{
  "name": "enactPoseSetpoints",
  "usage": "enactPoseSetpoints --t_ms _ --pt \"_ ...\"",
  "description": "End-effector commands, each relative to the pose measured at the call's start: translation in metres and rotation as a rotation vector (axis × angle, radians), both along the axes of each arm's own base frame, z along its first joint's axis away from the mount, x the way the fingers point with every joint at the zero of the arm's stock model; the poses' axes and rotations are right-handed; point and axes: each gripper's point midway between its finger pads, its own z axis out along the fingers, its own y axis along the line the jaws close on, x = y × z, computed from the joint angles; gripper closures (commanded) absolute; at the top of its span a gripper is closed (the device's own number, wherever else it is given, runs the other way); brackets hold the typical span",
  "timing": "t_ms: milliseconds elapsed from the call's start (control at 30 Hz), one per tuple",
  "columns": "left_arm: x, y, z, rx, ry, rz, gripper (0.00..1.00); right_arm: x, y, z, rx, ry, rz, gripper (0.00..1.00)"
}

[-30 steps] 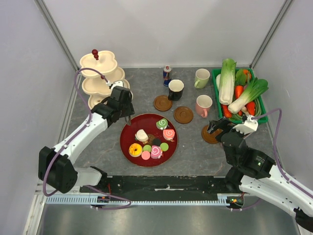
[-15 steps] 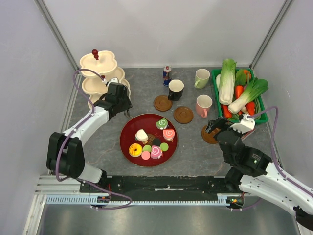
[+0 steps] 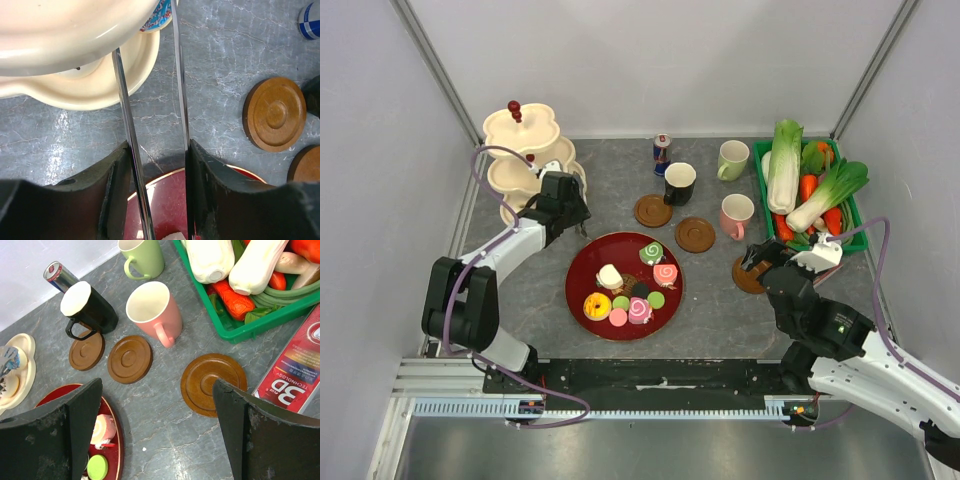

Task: Serve the afternoon tea

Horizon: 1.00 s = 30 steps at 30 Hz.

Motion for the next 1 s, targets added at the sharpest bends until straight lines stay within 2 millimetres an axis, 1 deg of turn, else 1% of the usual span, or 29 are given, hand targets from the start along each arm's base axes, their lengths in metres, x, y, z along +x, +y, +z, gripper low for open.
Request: enactPoseSetpoints --t_ms 0,167,200,267,400,667,833,967 --pt "0.023 0.009 0.022 -0.017 -0.137 0.086 0.48 0.003 -0.002 0.005 0.038 -0.029 -0.042 0.02" --pt "0.031 0.020 0.020 0.016 -0.153 0.127 0.48 0.003 -0.003 0.004 0.041 -0.030 -0.049 0.02" --pt "0.032 0.021 0.020 0.020 -0.159 0.125 0.48 0.003 -0.003 0.004 0.040 -0.030 -0.050 0.02" --pt "0.032 0.024 0.016 0.035 -0.149 0.133 0.47 0.003 -0.004 0.004 0.039 -0.031 -0.052 0.02" --pt "0.039 0.028 0.013 0.037 -0.144 0.152 0.46 0.003 -0.005 0.004 0.035 -0.032 -0.055 0.02" --pt "0.049 0.022 0.008 0.017 -0.146 0.128 0.44 0.002 -0.007 0.002 0.029 -0.032 -0.061 0.02" --pt "0.047 0.019 0.008 0.006 -0.142 0.120 0.40 0.003 -0.005 0.000 0.024 -0.025 -0.058 0.02" --pt "0.045 0.016 0.014 -0.002 -0.148 0.102 0.39 0.004 -0.003 -0.002 0.021 -0.016 -0.054 0.02"
